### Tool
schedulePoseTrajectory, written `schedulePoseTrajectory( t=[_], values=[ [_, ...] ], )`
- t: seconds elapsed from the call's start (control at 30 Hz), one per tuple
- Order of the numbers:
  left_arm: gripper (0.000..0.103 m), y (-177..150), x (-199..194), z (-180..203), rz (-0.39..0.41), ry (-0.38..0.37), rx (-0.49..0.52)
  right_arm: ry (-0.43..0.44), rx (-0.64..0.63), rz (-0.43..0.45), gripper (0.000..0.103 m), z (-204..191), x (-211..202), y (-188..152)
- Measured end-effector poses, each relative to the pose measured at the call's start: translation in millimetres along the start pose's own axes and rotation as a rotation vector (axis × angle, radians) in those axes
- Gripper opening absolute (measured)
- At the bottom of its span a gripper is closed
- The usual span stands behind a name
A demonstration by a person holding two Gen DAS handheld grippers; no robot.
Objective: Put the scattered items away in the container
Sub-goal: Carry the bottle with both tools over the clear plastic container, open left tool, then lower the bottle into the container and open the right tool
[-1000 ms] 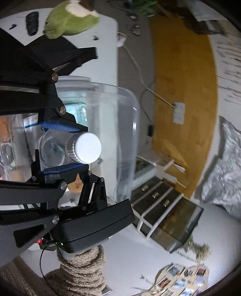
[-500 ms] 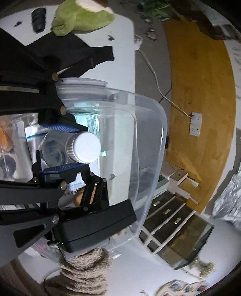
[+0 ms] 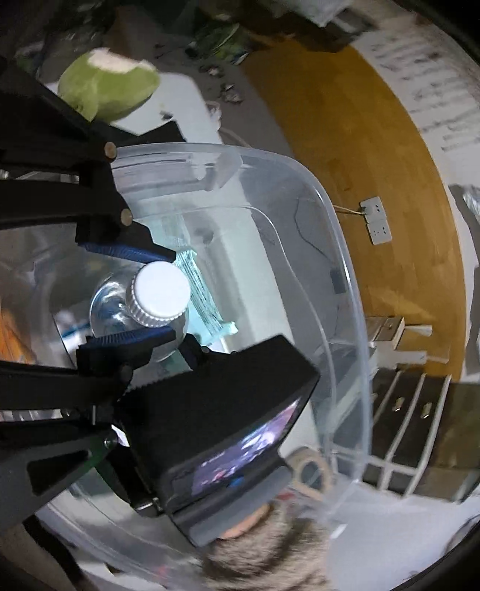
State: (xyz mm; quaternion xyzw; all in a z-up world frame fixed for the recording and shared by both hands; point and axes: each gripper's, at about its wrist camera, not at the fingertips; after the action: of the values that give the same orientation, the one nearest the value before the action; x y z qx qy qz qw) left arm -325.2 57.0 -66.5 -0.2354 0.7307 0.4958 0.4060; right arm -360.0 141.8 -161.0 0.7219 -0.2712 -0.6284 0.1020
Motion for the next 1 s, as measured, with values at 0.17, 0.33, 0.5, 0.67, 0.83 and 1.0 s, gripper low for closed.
schedulePoseTrajectory(
  t=[0.17, 0.33, 0.5, 0.67, 0.83, 1.0],
  values=[
    [0.036, -3, 1, -6, -0.028, 0.001, 0.001, 0.017, 0.013, -0.013, 0.073, 4, 8, -9],
    [0.05, -8, -18, -17, 0.003, -0.006, -0.044, 0.022, 0.012, -0.001, 0.074, 7, 4, -21],
    [0.058, -16, -32, -18, 0.038, 0.02, -0.072, 0.017, 0.007, -0.034, 0.074, 6, -4, -31],
    [0.058, -21, -41, -24, 0.067, 0.001, -0.136, 0.013, -0.026, -0.101, 0.074, 0, -12, -40],
    [0.064, -21, -49, -29, 0.107, -0.006, -0.222, 0.055, -0.008, -0.093, 0.074, 0, -38, -44],
    [0.069, -25, -55, -43, 0.143, 0.019, -0.3, 0.107, 0.062, -0.052, 0.075, -3, -88, -36]
  ],
)
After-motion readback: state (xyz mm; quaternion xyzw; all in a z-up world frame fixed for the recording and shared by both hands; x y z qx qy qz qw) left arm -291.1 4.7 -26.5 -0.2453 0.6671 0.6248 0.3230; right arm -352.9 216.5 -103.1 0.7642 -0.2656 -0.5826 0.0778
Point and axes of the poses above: each gripper's, at about its wrist camera, not at the fingertips, and x roughly the way its jaws point, z to its right, y to its top, and after that the axes turned 5 degrees about y, right-handed
